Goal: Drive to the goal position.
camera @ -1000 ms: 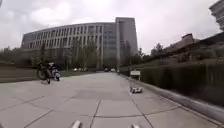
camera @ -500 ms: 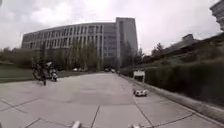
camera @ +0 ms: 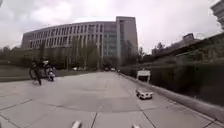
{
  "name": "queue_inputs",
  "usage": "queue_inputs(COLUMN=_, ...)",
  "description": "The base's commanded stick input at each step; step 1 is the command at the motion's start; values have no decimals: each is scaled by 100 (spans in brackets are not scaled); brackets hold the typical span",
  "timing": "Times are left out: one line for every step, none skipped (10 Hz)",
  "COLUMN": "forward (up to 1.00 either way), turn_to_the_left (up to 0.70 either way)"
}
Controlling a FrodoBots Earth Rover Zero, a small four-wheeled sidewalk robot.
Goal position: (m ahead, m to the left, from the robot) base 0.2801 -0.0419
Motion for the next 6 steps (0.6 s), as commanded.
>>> queue_inputs(forward=70, turn_to_the_left=0)
queue_inputs(forward=70, turn_to_the_left=0)
queue_inputs(forward=70, turn_to_the_left=-28)
queue_inputs(forward=70, turn_to_the_left=-29)
queue_inputs(forward=70, turn_to_the_left=-20)
queue_inputs(forward=70, turn_to_the_left=-10)
